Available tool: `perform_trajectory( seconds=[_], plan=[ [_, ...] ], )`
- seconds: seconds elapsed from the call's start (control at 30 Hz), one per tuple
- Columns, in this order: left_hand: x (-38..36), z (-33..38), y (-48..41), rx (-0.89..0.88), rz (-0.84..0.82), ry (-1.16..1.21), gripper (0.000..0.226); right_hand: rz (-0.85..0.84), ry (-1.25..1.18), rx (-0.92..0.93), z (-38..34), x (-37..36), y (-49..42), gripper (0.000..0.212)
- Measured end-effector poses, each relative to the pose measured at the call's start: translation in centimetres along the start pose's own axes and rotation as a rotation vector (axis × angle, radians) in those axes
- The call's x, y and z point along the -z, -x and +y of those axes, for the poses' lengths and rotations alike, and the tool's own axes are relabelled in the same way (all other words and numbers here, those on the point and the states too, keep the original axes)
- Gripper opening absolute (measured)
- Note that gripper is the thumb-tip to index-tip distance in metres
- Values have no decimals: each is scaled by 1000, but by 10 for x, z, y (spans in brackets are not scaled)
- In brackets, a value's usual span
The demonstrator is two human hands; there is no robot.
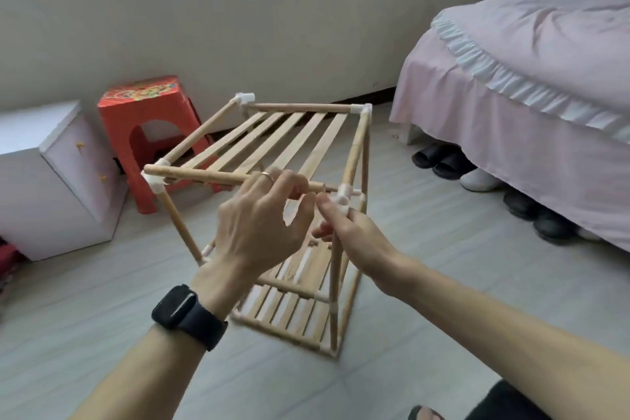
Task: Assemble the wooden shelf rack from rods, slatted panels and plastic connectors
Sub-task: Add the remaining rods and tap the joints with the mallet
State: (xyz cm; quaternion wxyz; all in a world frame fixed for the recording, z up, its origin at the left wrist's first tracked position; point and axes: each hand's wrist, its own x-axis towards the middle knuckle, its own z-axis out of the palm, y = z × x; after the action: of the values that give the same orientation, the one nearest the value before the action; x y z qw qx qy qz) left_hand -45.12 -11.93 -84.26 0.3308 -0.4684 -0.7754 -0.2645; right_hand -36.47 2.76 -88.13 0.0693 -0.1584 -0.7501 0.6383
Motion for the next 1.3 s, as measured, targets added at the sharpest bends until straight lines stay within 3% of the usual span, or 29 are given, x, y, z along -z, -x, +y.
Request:
perform_trajectory(
  seconds=[0.1, 0.2, 0.43, 0.63, 0.8, 0.93, 1.13, 1.3],
  plan=[
    [-10, -16, -8, -121, -151, -56, 42, 108, 26, 109, -1, 0, -3, 53],
    [-20, -9, -16, -141, -258, -197, 45, 212, -42, 164, -1, 11, -5, 52],
    [-49, 6, -27, -96, -210, -166, 47, 322, -102, 179, 3, 33, -7, 46],
    [-59, 16, -27, -163, -184, -192, 54, 340, -97, 182, 8, 48, -10, 42],
    [-70, 30, -28, -200, -32, -209, 45, 344, -82, 222, 13, 58, -8, 66],
    [-77, 41, -31, -165, -40, -189, 48, 349, -74, 249, 15, 67, -8, 88],
    [-81, 56, -34, -85, -168, -181, 52, 356, -81, 255, 16, 77, -8, 86],
    [-76, 63, -38, 45, -219, -96, 42, 337, -82, 241, 15, 78, -10, 86]
  ],
)
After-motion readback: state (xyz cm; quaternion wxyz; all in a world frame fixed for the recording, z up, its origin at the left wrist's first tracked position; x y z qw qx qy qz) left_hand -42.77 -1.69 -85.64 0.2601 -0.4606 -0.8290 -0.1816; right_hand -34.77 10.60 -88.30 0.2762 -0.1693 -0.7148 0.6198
